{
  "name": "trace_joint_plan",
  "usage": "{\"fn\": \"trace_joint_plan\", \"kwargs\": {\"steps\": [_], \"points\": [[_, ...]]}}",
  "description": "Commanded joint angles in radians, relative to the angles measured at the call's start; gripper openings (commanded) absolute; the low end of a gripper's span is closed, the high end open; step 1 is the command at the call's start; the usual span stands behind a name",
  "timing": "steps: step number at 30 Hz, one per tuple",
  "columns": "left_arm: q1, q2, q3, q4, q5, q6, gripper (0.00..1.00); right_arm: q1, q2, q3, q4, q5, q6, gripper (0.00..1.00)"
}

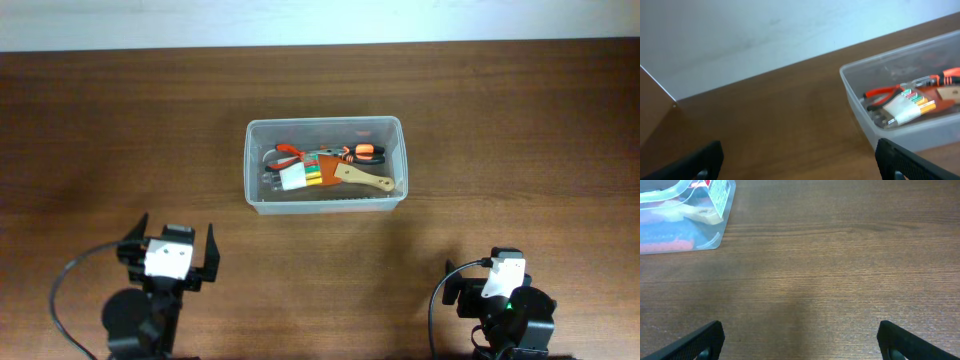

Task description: Pack container

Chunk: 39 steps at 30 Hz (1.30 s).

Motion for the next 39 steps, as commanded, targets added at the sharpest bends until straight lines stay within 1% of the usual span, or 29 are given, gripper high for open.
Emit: {"fn": "trace_joint_plan", "kwargs": {"steps": [1,5,11,39], "points": [[-0.005,-0.089,-0.094,0.014,0.011,-0.024,0.99,0.004,-0.010,-0.007,-0.001,0.005,-0.007,0.98],[-0.005,-0.154,-0.167,0.015,0.010,-0.023,0.99,0.004,-0.010,-0.007,-0.001,0.004,-0.007,0.98],[-0.006,-0.214,-0.225,0.020,0.010,-0.023,0.99,0.004,-0.010,-0.007,-0.001,0.004,-0.007,0.98],[-0.006,-0.229,-0.227,0.026,0.010,-0.023,0.99,0.004,-0.010,-0.007,-0.001,0.004,-0.006,0.98]]}}
